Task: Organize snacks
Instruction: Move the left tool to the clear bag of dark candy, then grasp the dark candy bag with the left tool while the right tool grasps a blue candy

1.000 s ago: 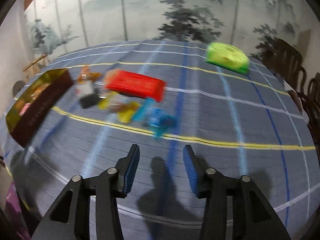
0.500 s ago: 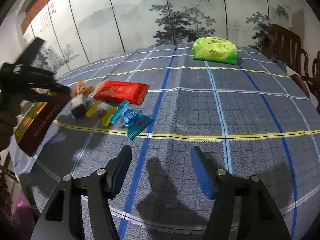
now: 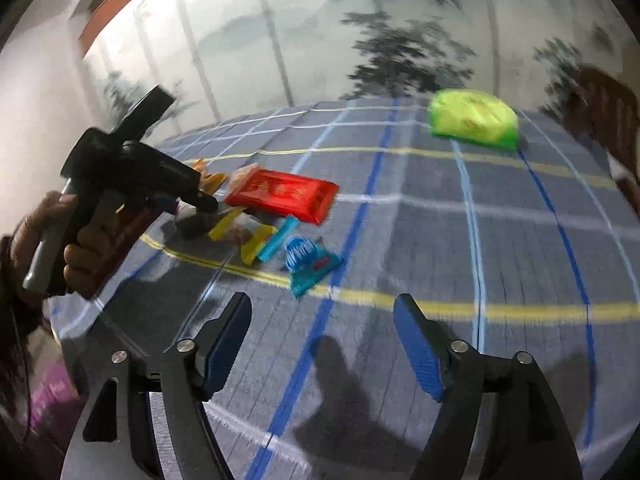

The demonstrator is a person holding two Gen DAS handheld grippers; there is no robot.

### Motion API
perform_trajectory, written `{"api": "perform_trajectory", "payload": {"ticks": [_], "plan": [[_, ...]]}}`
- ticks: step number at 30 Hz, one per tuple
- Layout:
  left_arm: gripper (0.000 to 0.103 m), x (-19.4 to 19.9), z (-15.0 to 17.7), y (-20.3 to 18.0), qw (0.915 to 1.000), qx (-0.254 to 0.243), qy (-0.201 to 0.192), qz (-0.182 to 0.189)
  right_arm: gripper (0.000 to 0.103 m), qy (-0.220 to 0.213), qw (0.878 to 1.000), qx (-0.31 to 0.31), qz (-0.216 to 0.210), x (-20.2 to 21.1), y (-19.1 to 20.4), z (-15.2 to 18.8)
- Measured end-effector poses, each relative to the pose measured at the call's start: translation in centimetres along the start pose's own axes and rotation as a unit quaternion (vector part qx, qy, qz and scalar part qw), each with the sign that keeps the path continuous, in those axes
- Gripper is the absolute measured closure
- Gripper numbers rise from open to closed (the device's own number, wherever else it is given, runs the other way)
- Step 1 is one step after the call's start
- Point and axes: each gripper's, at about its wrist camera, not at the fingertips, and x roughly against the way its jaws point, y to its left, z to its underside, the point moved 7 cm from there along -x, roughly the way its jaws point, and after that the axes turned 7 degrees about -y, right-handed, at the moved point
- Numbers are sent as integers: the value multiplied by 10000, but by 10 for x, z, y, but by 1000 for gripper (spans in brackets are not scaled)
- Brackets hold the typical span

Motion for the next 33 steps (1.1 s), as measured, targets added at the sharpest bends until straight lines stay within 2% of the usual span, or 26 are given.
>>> {"api": "perform_trajectory", "payload": {"ticks": [2,8,9,10,11,12,14,18,20,24,28,33], "plan": [[69,3,4,0,10000,6,22,74,22,79,9991,386,-123,-15,2,-7],[69,14,12,-2,9993,-132,91,341,23,502,9903,1176,-537,-56,6,-18],[69,18,13,-3,9992,-203,66,331,29,627,9881,1281,-581,-62,7,-16],[69,21,15,-3,9991,-238,51,348,51,757,9864,1357,-530,-68,6,-12],[69,24,15,-4,9989,-259,36,384,57,831,9860,1356,-500,-72,5,-9],[69,28,17,-5,9988,-280,2,405,68,836,9866,1288,-547,-71,5,-10],[69,38,19,-6,9984,-344,-87,436,72,877,9879,1167,-519,-66,4,-8],[69,62,30,-9,9970,-444,-234,597,73,641,9960,548,-302,-44,-10,-4],[69,71,36,-9,9963,-460,-254,677,73,497,9986,186,-34,-36,-24,-3],[69,94,48,-5,9951,-453,-320,823,73,346,9966,-610,440,-28,-54,0],[69,117,54,9,9943,-430,-479,850,73,240,9929,-738,901,-22,-65,-3],[69,139,58,46,9951,-323,-616,710,73,259,9892,-1047,988,-23,-76,-3]]}}
